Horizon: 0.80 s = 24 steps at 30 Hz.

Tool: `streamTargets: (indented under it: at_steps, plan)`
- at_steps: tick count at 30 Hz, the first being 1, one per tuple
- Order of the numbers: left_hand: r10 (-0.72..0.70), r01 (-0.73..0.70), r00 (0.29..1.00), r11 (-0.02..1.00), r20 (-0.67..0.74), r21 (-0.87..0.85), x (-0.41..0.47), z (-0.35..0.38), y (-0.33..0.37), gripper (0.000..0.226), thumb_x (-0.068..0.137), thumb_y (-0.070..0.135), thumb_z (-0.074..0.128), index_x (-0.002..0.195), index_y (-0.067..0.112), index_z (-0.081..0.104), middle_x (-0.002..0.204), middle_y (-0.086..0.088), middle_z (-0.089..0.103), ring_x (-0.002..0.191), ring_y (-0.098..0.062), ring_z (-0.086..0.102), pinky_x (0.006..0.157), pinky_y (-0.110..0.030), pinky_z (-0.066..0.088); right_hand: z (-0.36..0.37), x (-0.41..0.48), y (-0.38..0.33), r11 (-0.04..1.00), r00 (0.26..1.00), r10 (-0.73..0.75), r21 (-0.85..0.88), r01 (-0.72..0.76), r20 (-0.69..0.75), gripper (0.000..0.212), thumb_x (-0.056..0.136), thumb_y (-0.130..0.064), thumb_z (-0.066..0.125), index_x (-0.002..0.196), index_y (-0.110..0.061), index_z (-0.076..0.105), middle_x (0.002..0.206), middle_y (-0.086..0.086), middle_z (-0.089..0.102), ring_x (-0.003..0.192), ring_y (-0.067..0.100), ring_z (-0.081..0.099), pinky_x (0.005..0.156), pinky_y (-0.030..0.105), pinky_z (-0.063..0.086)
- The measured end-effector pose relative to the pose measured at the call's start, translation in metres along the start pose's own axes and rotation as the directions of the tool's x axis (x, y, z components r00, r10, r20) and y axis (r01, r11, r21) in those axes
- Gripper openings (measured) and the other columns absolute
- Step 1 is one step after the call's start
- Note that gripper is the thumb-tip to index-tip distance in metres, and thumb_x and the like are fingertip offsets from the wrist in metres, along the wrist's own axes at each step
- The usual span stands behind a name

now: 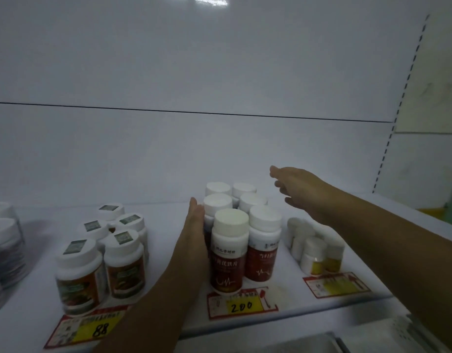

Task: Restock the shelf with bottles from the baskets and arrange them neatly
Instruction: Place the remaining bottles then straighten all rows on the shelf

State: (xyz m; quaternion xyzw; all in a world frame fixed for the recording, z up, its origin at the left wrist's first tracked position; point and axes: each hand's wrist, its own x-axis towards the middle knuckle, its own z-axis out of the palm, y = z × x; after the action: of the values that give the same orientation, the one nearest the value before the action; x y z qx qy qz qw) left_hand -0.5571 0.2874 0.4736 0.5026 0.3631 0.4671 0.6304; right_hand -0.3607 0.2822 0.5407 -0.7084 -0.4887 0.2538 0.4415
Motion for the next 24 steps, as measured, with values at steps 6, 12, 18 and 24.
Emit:
streamTargets:
  at_steps: [6, 12, 18, 24]
  plan:
    - [0.269, -0.214, 0.958, 0.902, -0.1, 0.375, -0.021, -0.002, 0.027, 0.052, 0.094, 0.056, 0.023, 0.144, 0.041, 0.022, 0.156, 0.012, 0.022, 0.14, -0.01, 0.024, 0.112, -0.034, 0.017, -0.01, -0.04, -0.024, 0.974, 0.975, -0.22, -0.054, 0.219, -0.012, 0.057, 0.095, -0.053, 0.035, 0.14, -0.018, 0.038, 0.149, 0.0, 0.038, 0.127, 0.016, 0.039, 0.106, 0.033, 0.03]
    - [0.387, -0.343, 0.907, 0.457, 0.163, 0.821, -0.048, -0.021, 0.079, 0.064, 0.089, 0.059, 0.015, 0.148, 0.034, 0.015, 0.159, 0.011, 0.01, 0.146, -0.006, 0.005, 0.108, -0.022, 0.004, -0.002, -0.078, -0.048, 0.941, 0.938, -0.338, 0.013, 0.338, 0.073, 0.055, 0.095, -0.054, 0.032, 0.139, -0.022, 0.04, 0.147, -0.003, 0.04, 0.122, 0.011, 0.04, 0.094, 0.027, 0.028]
    - [0.36, -0.225, 0.93, 0.394, 0.076, 0.891, -0.093, -0.061, 0.099, 0.054, 0.098, 0.045, 0.019, 0.148, 0.025, 0.02, 0.159, 0.007, 0.014, 0.146, -0.01, 0.008, 0.114, -0.026, 0.005, 0.029, -0.109, -0.06, 0.916, 0.908, -0.398, 0.104, 0.387, 0.13, 0.052, 0.094, -0.054, 0.033, 0.136, -0.025, 0.043, 0.144, -0.004, 0.044, 0.123, 0.014, 0.043, 0.097, 0.029, 0.03]
    - [0.338, -0.163, 0.941, 0.438, 0.006, 0.884, -0.108, -0.1, 0.092, 0.053, 0.098, 0.047, 0.018, 0.147, 0.027, 0.022, 0.158, 0.008, 0.017, 0.146, -0.011, 0.011, 0.112, -0.025, 0.007, 0.072, -0.133, -0.068, 0.89, 0.874, -0.457, 0.08, 0.45, 0.163, 0.048, 0.096, -0.052, 0.031, 0.136, -0.028, 0.044, 0.143, -0.005, 0.044, 0.105, 0.005, 0.036, 0.09, 0.026, 0.023]
